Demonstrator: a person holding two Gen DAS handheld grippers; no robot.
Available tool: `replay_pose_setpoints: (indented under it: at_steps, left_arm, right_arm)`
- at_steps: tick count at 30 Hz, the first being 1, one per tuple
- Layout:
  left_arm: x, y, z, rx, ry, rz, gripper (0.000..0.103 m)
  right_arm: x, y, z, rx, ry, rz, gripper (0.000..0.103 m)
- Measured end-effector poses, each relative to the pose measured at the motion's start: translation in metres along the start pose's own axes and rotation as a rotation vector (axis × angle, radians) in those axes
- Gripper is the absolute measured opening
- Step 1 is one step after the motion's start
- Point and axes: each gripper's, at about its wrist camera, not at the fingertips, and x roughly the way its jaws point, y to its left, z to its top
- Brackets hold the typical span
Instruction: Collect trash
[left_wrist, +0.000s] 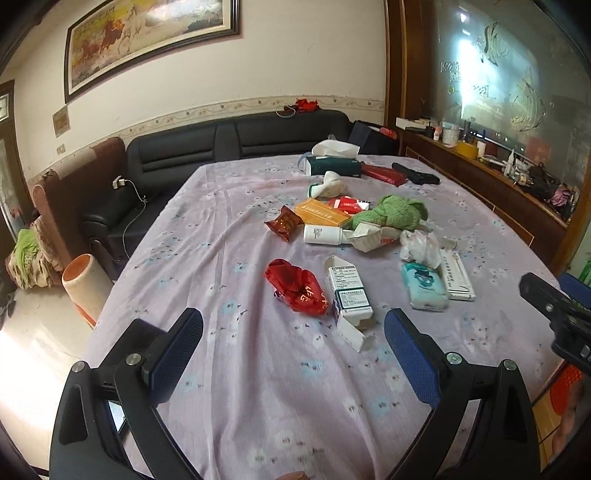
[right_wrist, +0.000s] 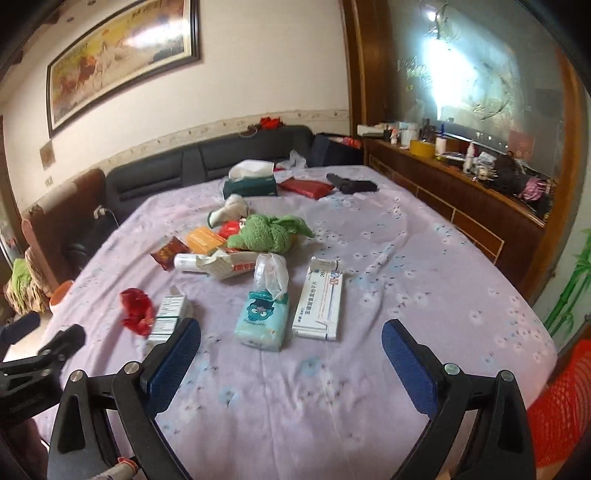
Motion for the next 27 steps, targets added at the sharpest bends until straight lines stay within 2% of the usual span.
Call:
replay_pose_setpoints:
  at_steps: [6, 16, 27]
  left_arm:
    - [-0.024, -0.003, -0.007, 0.004, -0.017, -0.004, 0.098]
    - [-0.049, -0.006, -0.015, 0.005, -0.039, -0.018, 0.098]
    - [-0.056, -0.007, -0.016, 0.006, -0.043, -0.014, 0.098]
  right_arm:
    - [-0.048, 0.004, -0.017, 0.008, -0.060, 0.009, 0.100]
    - [-0.096, 0.001, -0.033, 0.018, -0.121, -0.017, 0.102]
    - [-0.125, 0.002, -0.045, 0.013, -0.166, -0.006, 0.102]
